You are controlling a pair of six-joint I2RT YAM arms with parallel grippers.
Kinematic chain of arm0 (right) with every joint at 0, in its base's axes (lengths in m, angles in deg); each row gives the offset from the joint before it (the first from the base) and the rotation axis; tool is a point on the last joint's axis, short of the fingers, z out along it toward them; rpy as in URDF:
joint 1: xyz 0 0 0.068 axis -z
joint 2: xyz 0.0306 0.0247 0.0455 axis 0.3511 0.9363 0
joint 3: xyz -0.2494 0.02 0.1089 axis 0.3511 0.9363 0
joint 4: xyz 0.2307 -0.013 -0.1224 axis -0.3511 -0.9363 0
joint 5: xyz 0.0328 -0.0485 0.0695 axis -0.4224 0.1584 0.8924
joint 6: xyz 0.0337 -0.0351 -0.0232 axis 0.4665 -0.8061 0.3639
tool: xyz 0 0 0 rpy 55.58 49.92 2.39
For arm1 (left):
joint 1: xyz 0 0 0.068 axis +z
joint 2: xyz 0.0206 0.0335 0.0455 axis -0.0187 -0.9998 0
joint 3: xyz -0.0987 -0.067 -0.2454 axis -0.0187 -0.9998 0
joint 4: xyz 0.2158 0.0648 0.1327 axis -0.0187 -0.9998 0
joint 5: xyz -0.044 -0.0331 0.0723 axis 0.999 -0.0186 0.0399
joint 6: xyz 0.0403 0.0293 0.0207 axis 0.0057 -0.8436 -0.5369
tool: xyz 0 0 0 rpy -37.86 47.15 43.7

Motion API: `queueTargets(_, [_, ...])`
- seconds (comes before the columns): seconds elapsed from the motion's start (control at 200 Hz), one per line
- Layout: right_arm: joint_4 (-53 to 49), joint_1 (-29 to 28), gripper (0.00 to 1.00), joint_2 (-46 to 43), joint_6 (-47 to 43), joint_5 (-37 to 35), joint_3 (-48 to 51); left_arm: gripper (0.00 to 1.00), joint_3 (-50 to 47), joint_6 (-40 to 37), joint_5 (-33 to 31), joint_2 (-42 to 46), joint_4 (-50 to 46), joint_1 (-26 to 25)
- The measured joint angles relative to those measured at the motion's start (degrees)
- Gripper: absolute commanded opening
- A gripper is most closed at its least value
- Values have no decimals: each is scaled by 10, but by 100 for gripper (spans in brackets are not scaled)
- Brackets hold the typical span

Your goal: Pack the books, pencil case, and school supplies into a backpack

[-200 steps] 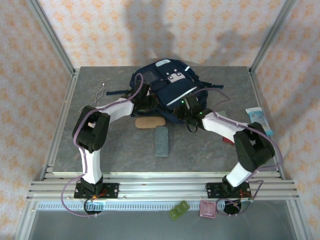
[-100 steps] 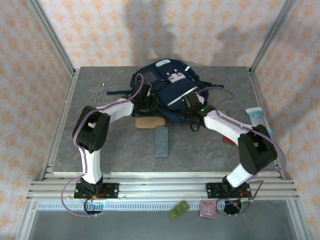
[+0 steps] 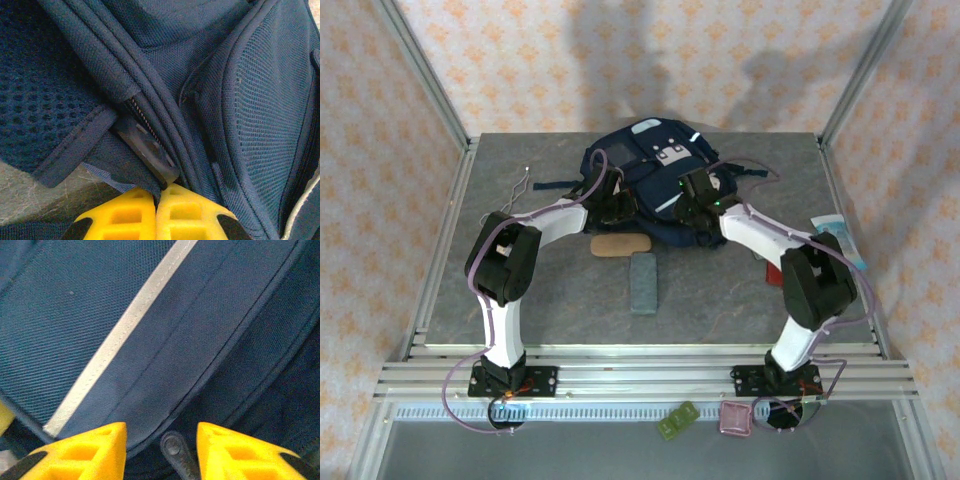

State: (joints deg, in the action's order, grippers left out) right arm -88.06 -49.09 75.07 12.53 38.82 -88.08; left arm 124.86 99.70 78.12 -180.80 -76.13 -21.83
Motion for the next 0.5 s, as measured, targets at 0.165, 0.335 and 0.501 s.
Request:
queueTargets(0.165, [1, 17, 35, 16, -22, 56, -6, 0, 0, 0, 0, 0, 0, -3])
queueTargets(0.335, [20, 47, 32, 5, -62, 174, 13, 0, 0, 0, 0, 0, 0, -3])
queueTargets(0.501, [10, 57, 26, -20, -100, 272, 33, 0, 0, 0, 0, 0, 0, -3])
